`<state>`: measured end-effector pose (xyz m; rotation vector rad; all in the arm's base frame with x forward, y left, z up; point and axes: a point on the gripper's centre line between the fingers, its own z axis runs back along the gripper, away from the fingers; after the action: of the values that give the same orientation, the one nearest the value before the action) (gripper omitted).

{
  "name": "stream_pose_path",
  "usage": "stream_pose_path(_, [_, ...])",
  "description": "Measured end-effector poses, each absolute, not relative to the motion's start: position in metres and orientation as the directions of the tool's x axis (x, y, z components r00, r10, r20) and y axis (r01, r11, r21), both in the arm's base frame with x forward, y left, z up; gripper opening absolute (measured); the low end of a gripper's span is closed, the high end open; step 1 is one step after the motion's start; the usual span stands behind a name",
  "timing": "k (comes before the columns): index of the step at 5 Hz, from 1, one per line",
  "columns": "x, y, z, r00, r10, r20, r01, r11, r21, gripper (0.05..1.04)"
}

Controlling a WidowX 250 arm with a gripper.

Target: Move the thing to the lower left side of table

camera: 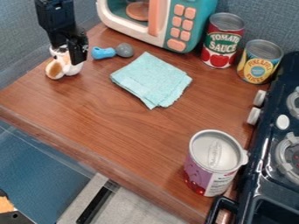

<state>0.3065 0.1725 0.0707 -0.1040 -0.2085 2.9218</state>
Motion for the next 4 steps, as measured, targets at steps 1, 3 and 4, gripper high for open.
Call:
stream_pose_path(1, [0.304, 0.171, 0.06, -0.977, 0.209, -0.032, -0.203, -0.971, -0.126, 1.001])
stream_pose_path(3, [0.304, 0.184, 0.075, -0.988, 0.154, -0.014, -0.151, -0.979, -0.134, 1.001])
stream_pose_path(4, [0.312, 0.202, 0.088, -0.993, 0.113, -0.039, -0.106, -0.983, -0.152, 1.001])
